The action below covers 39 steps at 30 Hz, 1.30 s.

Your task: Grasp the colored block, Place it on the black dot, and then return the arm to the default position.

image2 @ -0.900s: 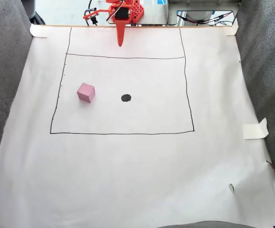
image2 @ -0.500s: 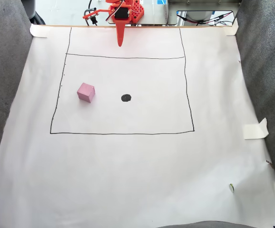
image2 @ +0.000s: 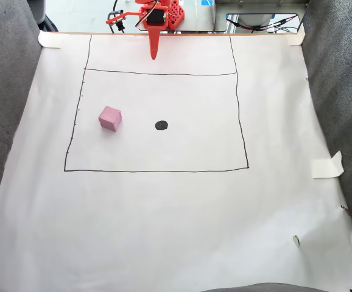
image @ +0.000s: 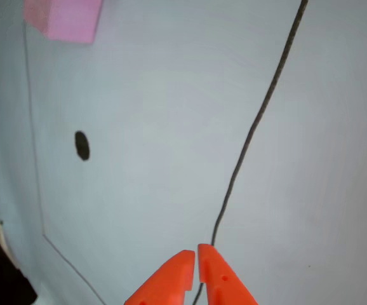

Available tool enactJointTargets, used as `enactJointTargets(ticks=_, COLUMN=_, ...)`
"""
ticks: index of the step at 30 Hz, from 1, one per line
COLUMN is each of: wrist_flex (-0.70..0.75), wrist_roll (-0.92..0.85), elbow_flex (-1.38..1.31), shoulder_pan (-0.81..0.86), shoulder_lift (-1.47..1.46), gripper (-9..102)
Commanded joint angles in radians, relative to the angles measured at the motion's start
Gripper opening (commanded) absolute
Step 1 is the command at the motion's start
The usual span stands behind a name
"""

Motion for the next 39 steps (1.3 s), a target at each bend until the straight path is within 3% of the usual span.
enactJointTargets(ticks=1, wrist_flex=-0.008, wrist_roll=0.003, elbow_flex=-0.008, shoulder_pan=0.002, shoulder_lift=0.006, gripper=0)
enactJointTargets(ticks=18, wrist_flex=-0.058, wrist_roll=0.040, elbow_flex=-0.052, shoulder_pan=0.034, shoulder_lift=-0.034, gripper=0)
enactJointTargets(ticks=28, wrist_flex=-0.041, wrist_roll=0.104, elbow_flex=-0.328, shoulder_pan=0.018, shoulder_lift=-0.305, gripper=0)
enactJointTargets(ticks=39, wrist_flex=0.064, wrist_roll=0.250, elbow_flex=-0.838, shoulder_pan=0.078, shoulder_lift=-0.779, gripper=0)
